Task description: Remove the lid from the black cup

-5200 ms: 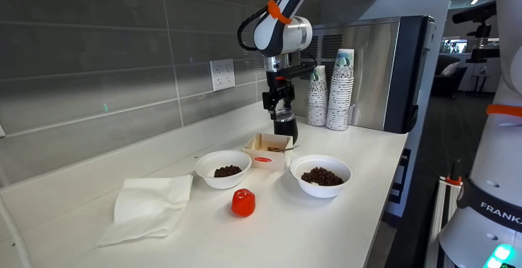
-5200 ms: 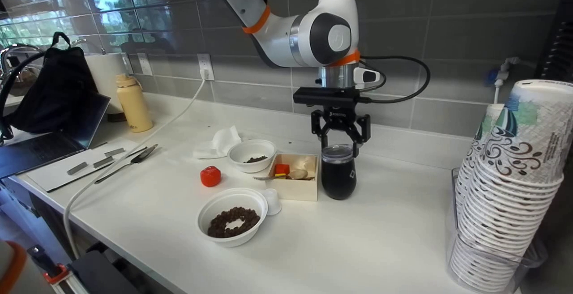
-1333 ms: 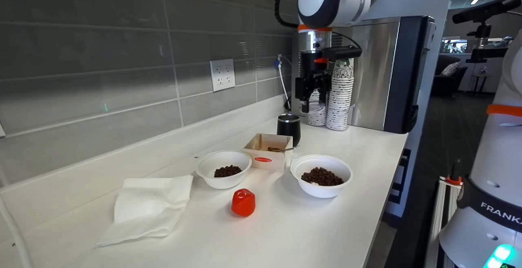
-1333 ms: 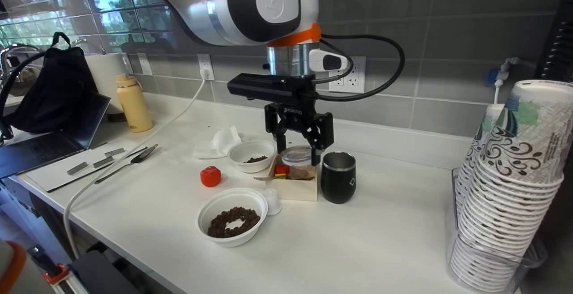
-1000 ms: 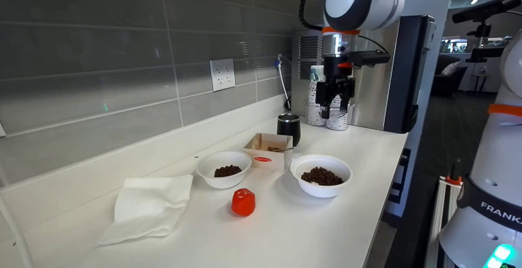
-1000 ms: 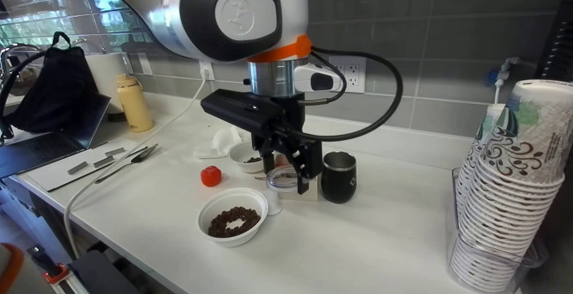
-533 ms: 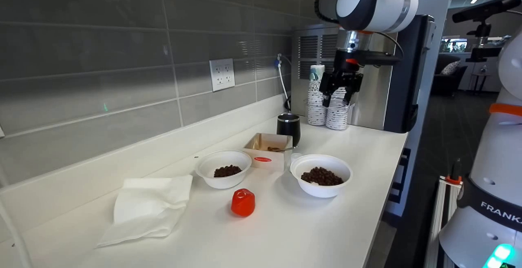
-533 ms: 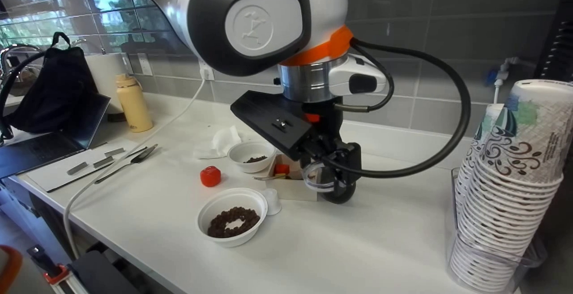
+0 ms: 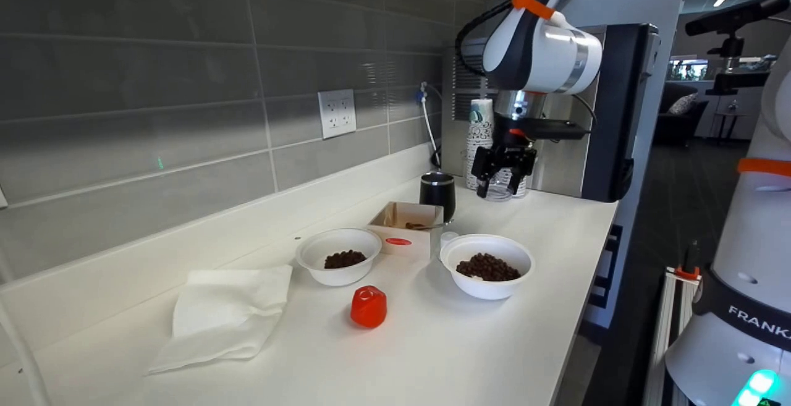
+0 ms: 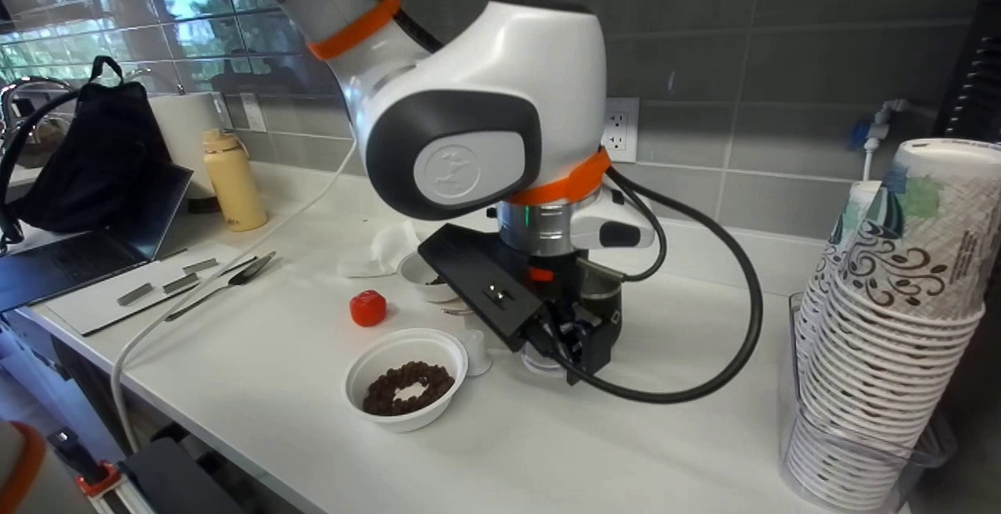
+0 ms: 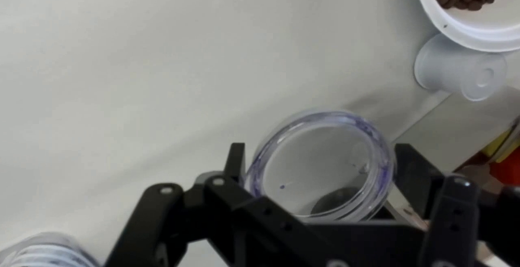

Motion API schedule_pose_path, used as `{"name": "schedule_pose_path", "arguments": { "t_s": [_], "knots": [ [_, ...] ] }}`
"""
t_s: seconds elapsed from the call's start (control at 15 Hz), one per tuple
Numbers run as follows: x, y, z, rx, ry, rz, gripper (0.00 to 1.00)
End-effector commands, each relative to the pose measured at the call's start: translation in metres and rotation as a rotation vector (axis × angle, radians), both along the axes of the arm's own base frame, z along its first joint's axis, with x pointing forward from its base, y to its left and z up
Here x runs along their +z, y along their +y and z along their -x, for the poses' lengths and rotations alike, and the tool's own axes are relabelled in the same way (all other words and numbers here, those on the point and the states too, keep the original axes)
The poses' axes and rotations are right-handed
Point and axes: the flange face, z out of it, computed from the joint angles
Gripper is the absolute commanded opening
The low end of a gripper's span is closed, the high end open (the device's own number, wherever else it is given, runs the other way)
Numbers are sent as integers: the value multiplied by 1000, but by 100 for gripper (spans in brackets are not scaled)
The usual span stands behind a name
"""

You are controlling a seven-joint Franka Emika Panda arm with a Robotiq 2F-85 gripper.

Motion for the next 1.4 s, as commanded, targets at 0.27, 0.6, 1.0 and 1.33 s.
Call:
{"name": "schedule_pose_path", "arguments": {
  "t_s": [0.27, 0.6, 1.0, 1.33],
  "knots": [
    [-52, -17, -17, -8, 46, -44, 65],
    [-70, -25, -23, -13, 73, -19, 65],
    [-72, -20, -20, 1, 88, -15, 100],
    [-48, -1, 15, 37, 97, 21, 100]
  ]
}}
